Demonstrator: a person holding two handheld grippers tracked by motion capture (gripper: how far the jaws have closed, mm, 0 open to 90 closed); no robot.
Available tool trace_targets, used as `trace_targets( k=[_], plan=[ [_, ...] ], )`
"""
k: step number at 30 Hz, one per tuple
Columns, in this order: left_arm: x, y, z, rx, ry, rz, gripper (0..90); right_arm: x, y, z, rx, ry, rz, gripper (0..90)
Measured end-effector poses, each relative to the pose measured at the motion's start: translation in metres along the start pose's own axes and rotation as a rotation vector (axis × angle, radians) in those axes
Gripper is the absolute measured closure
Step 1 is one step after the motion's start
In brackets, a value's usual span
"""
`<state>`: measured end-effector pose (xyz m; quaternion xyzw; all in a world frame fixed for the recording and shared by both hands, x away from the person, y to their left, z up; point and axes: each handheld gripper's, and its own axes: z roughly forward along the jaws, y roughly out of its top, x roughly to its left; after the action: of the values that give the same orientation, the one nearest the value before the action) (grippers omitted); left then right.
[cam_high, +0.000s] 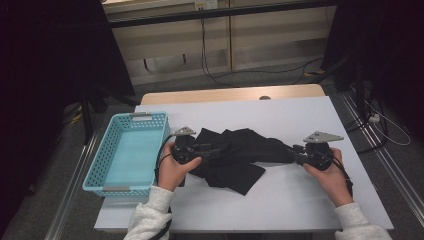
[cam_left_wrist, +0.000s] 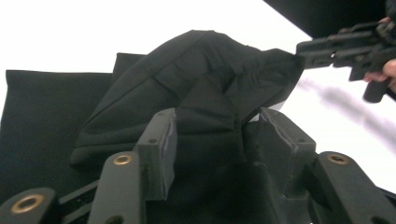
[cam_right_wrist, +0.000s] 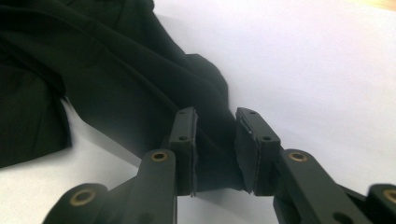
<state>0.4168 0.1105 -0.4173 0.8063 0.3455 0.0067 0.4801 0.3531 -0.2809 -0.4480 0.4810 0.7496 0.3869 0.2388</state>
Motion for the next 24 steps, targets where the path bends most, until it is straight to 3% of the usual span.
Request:
trace_targets(
  k=[3, 5, 7, 9, 13, 18, 21, 23, 24],
  plan=[
    [0.0, -0.002, 0.005, 0.018, 0.035, 0.005, 52.2, -0.002, 0.0, -0.002, -0.006, -0.005, 0.009, 68.2],
    [0.002, -0.004, 0.007, 0.031, 0.042, -0.007, 63.2, -0.003, -0.001, -0.002, -0.004, -0.016, 0.008, 65.7],
    [0.005, -0.005, 0.007, 0.054, 0.049, -0.038, 80.0, -0.005, -0.002, -0.002, 0.001, -0.02, 0.025, 64.7],
    [0.008, -0.006, 0.005, 0.056, 0.053, -0.062, 86.1, -0.008, -0.003, -0.003, -0.003, -0.011, 0.034, 63.8],
    [0.013, -0.004, -0.004, 0.039, 0.055, -0.095, 87.8, -0.013, 0.0, -0.011, -0.029, -0.014, 0.05, 62.9],
    [0.014, -0.002, -0.008, 0.033, 0.049, -0.109, 88.1, -0.006, -0.004, -0.003, 0.017, 0.022, 0.034, 61.8],
    [0.015, -0.001, -0.012, 0.014, 0.047, -0.12, 88.1, 0.003, -0.006, 0.002, 0.052, 0.032, -0.008, 62.6],
    [0.017, 0.0, -0.015, 0.003, 0.051, -0.13, 88.2, 0.007, -0.008, 0.007, 0.083, 0.042, -0.04, 65.9],
    [0.018, 0.0, -0.017, -0.005, 0.057, -0.135, 88.2, 0.008, -0.009, 0.007, 0.09, 0.04, -0.048, 74.1]
  ],
)
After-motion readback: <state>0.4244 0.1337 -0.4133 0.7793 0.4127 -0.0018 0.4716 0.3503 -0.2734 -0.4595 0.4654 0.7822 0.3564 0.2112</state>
